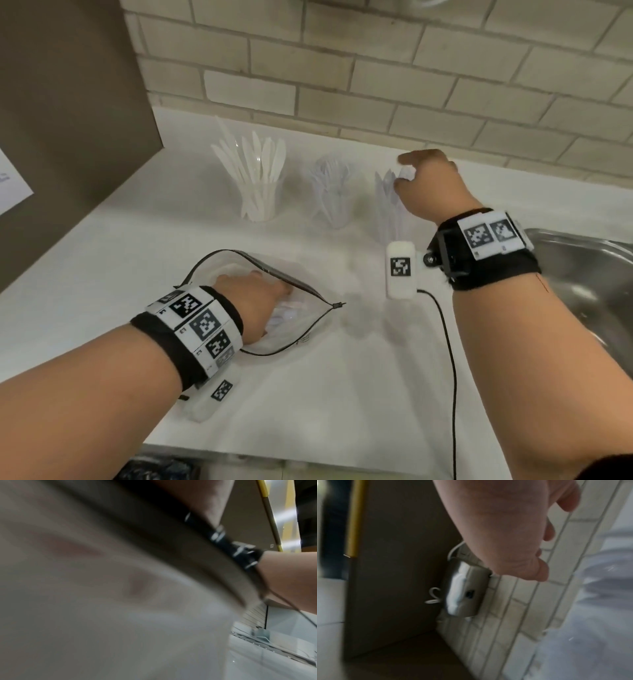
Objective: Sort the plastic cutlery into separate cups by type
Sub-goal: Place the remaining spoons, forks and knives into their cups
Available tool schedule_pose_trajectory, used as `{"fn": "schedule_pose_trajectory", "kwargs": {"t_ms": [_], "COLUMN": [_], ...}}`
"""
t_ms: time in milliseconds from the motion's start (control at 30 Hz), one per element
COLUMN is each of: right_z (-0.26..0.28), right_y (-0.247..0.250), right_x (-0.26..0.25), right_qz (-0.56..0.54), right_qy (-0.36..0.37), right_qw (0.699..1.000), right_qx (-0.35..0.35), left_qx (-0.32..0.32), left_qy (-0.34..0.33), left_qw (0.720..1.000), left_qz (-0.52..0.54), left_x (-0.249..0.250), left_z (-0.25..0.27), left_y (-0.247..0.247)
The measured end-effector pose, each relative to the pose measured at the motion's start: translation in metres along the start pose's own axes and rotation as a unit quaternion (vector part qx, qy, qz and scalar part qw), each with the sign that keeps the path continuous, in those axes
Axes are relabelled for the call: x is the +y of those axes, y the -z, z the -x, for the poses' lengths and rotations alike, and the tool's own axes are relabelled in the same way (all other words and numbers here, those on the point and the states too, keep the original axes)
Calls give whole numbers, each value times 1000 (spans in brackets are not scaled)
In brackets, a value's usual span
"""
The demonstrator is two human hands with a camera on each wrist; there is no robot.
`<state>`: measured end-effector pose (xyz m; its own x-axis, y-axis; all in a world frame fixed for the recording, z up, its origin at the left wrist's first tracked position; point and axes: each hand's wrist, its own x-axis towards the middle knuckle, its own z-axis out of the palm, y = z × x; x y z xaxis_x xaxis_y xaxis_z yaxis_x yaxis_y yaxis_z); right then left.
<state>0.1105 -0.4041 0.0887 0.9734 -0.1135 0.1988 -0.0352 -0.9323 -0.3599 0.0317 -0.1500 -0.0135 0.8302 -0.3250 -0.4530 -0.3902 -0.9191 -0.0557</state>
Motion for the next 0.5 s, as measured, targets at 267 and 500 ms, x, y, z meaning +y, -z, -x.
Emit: {"fn": "schedule_pose_trajectory", "kwargs": {"t_ms": [267,500], "right_z": [100,103], "right_y": [-31,-92], "right_x": [-83,-59], "right_qz": [-124,193], "right_qy": [278,227], "right_qw": [907,909], "right_qx": [-292,-291], "left_qx": [51,70], "left_qy": [8,-10], "left_qw": [998,995], "left_qz": [47,74], "left_x": [5,0], "left_z": [-3,0], "left_y": [-5,-12]}}
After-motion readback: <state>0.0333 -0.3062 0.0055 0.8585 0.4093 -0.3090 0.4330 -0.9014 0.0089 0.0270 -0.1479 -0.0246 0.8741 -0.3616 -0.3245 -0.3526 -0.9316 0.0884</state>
